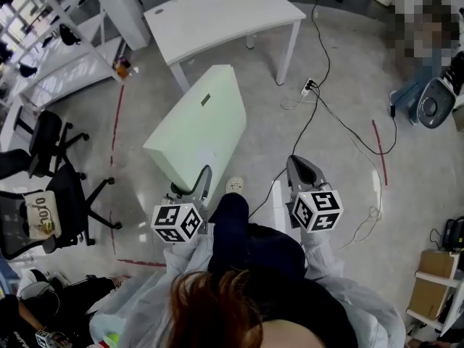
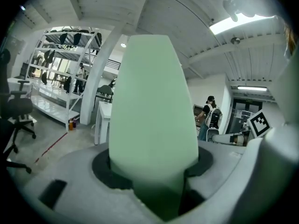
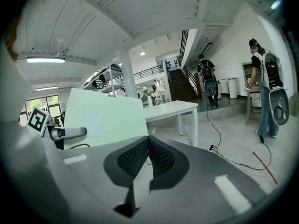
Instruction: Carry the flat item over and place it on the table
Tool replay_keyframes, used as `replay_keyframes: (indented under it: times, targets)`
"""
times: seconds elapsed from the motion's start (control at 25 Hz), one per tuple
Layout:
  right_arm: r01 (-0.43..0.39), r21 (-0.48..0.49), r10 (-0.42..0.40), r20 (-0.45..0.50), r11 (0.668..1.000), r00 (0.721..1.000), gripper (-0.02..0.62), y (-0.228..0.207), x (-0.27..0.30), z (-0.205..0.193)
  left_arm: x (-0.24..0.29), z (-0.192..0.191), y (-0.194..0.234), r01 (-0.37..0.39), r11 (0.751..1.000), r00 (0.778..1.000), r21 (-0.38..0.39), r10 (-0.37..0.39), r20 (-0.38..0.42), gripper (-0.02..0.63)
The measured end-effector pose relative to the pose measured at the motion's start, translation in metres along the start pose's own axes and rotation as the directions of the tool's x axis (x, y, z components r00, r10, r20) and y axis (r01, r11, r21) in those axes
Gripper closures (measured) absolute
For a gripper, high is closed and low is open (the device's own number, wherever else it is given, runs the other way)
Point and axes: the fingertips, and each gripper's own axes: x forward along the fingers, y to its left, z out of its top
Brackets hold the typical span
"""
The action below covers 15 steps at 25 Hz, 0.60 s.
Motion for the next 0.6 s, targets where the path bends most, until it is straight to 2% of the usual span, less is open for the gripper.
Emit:
replay_keyframes:
  times: [0.36, 0.6]
  targets:
    - [0.016, -0.019, -0.015, 0.037, 1.0, 0.999, 0.583, -0.016, 0.088, 0.06, 0.088, 0.051, 0.036, 0.046, 0.999, 0.999, 0.013, -0.046, 0.02, 0.341]
    - [0.033, -0.023, -0.032, 0.034, 0.999, 0.999, 0.583, -0.023, 0.137, 0.083, 0.137, 0.079, 0.063, 0.072, 0.997, 0.997, 0.018, -0.072, 0.019, 0.341]
